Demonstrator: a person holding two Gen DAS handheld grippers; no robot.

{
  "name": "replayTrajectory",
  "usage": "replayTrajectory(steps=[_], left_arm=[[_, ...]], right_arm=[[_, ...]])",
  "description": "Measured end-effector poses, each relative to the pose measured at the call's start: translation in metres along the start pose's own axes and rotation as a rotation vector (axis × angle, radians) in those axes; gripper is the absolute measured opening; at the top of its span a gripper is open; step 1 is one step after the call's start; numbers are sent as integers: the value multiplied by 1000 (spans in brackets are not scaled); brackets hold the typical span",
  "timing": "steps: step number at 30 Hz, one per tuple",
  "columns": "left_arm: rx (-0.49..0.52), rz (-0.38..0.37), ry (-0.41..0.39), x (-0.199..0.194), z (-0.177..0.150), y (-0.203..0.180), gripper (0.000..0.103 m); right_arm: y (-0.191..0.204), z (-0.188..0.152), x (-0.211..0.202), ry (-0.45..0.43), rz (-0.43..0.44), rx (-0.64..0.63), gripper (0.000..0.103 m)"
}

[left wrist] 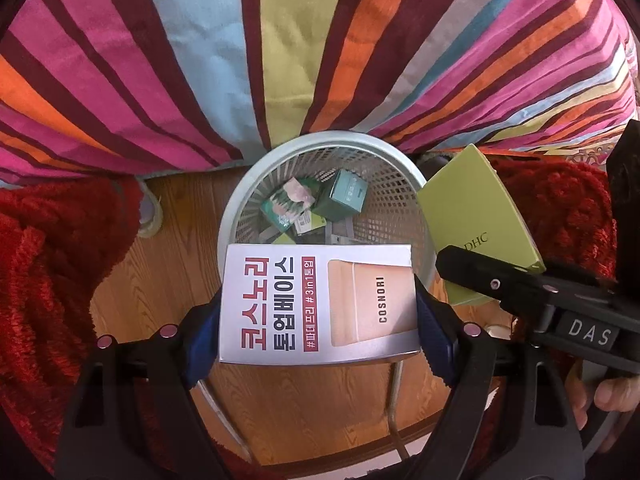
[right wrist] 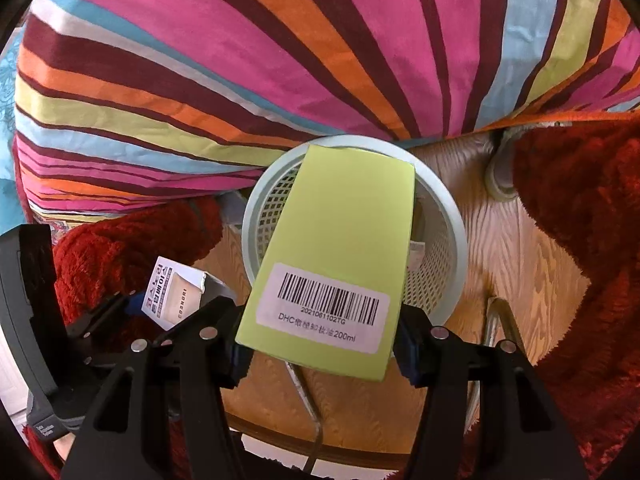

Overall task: Collect trash
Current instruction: 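Carry both boxes down over the white mesh wastebasket with both tools, then open both tools to drop the boxes into the wastebasket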

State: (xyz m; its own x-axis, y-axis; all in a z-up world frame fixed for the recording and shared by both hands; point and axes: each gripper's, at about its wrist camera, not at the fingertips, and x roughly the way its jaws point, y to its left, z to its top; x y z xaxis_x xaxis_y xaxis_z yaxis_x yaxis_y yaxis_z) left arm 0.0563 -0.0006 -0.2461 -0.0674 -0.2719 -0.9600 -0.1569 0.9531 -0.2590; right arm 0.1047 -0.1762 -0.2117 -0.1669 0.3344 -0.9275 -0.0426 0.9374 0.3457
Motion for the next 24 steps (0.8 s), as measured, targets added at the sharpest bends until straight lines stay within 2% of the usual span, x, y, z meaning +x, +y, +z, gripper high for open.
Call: replayTrajectory(steps=[24], left_arm=[[-40, -16, 147, 41, 4, 6, 81]], right_arm=[[-10, 9, 41, 130, -7, 98, 54]])
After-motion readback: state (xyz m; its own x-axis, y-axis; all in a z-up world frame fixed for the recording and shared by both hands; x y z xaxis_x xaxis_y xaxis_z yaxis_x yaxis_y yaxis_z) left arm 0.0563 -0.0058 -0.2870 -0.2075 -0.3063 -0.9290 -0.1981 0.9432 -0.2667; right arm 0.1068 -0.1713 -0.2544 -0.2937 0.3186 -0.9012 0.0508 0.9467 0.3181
